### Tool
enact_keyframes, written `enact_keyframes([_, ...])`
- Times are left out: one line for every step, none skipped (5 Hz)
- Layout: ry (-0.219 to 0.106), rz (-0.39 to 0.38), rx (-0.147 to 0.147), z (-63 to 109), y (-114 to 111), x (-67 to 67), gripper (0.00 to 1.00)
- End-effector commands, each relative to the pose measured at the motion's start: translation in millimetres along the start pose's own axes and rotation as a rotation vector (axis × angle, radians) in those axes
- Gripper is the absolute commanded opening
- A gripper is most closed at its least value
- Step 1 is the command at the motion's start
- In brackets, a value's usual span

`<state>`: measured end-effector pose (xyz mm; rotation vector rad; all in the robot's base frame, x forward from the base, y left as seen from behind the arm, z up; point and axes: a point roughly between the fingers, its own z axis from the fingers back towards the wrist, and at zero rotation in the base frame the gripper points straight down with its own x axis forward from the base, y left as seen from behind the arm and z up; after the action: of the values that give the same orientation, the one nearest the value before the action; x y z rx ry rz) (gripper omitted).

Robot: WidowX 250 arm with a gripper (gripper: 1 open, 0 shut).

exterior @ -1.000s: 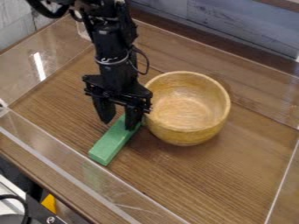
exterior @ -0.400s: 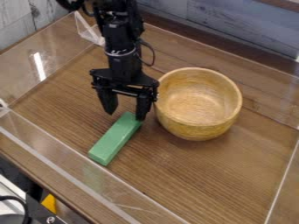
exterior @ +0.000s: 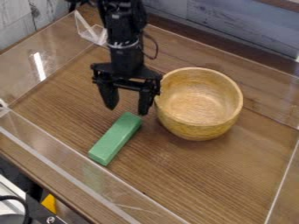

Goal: Put the green block in the brown bowl

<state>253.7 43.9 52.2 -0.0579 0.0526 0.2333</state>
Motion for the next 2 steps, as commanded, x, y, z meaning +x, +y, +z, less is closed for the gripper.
enact_keyframes([-0.049, -0.025, 0.002, 4.5, 8.1, 3.7, 1.00])
enact_keyframes([-0.041, -0.035, 0.003, -4.6, 18.7, -0.1, 1.00])
